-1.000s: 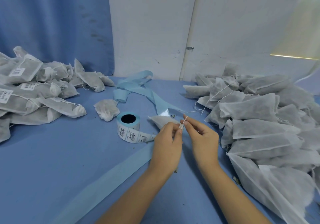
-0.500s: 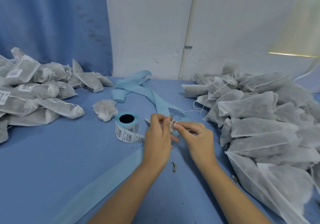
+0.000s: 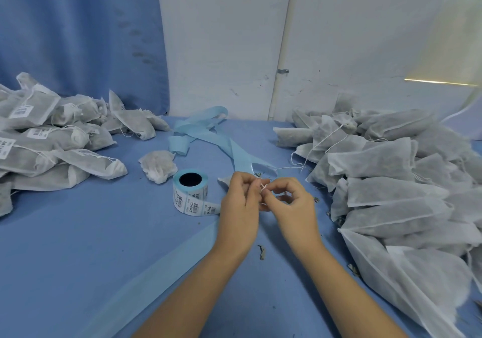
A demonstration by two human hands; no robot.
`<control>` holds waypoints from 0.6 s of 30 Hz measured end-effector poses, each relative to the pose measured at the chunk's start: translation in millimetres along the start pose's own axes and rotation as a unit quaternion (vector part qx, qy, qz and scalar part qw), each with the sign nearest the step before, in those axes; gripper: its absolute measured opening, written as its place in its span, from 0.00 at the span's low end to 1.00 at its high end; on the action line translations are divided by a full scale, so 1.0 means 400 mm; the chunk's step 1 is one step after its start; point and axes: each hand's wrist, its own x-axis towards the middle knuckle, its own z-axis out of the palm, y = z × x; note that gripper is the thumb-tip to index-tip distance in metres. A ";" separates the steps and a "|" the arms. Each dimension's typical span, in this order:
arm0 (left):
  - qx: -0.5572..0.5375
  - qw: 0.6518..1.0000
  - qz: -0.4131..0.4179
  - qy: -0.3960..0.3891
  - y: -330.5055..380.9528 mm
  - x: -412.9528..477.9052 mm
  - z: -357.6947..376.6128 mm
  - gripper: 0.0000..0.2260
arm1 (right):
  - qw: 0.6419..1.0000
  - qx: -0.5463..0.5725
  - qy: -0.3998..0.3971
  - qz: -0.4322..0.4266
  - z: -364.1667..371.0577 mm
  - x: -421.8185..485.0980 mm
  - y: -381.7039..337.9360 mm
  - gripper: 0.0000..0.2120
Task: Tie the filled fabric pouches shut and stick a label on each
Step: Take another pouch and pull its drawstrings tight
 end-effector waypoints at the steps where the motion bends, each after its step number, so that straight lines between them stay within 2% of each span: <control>1: 0.006 1.000 0.004 -0.003 0.000 -0.001 0.000 0.06 | 1.000 0.020 0.003 0.014 0.001 0.000 -0.002 0.11; 4: 0.029 0.999 0.016 -0.008 0.002 0.001 -0.002 0.06 | 0.994 0.080 0.002 0.073 -0.002 0.005 -0.005 0.10; 7: 0.070 0.997 0.032 -0.017 0.007 0.006 -0.013 0.04 | 0.970 0.178 -0.068 0.151 -0.008 0.008 -0.013 0.03; 10: 0.139 0.988 0.057 -0.021 0.007 0.012 -0.025 0.04 | 0.938 0.249 -0.122 0.206 -0.011 0.012 -0.015 0.12; 11: 0.153 0.986 0.063 -0.023 0.007 0.013 -0.028 0.03 | 0.927 0.269 -0.133 0.227 -0.012 0.013 -0.017 0.11; 13: 0.173 0.982 0.072 -0.032 0.007 0.012 -0.032 0.04 | 0.898 0.322 -0.146 0.263 -0.015 0.013 -0.018 0.01; 15: 0.186 0.978 0.085 -0.043 0.006 0.011 -0.033 0.04 | 0.876 0.363 -0.153 0.279 -0.021 0.015 -0.014 0.05; 18: 0.203 0.973 0.102 -0.046 -0.001 0.014 -0.037 0.06 | 0.863 0.399 -0.150 0.272 -0.025 0.017 -0.015 0.04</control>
